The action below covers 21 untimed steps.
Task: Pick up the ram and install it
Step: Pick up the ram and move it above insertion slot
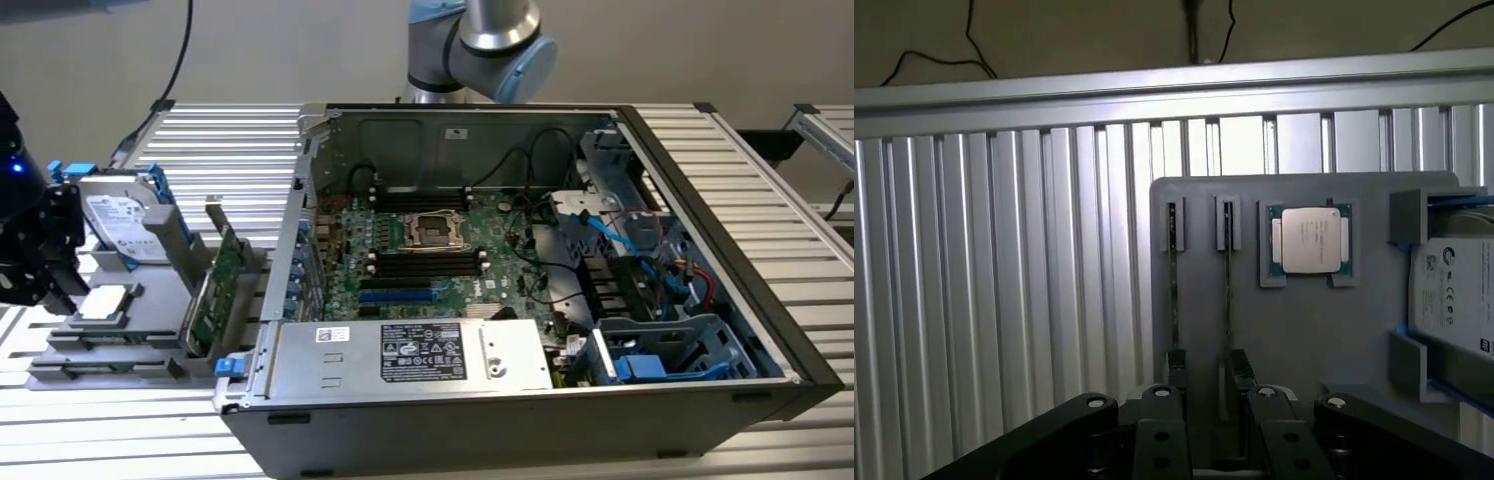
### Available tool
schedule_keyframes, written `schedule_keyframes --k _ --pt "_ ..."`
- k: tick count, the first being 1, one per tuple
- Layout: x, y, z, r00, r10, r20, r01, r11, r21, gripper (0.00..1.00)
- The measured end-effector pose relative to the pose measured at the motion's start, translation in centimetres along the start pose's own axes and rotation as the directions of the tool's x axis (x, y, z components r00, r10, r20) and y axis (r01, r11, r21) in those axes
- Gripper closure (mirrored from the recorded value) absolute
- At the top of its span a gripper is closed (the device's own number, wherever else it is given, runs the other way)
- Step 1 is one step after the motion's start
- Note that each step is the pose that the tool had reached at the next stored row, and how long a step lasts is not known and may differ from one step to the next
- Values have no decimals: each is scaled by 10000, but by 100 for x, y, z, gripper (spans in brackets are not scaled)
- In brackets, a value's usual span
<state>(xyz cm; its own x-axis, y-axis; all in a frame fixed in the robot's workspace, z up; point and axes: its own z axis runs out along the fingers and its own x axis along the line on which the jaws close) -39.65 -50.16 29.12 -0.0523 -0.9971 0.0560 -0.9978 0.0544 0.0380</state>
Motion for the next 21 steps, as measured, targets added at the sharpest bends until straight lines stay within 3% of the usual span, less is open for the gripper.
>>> schedule_keyframes --k 21 --pt "175 12 394 9992 -403 -3 403 9992 17 70"
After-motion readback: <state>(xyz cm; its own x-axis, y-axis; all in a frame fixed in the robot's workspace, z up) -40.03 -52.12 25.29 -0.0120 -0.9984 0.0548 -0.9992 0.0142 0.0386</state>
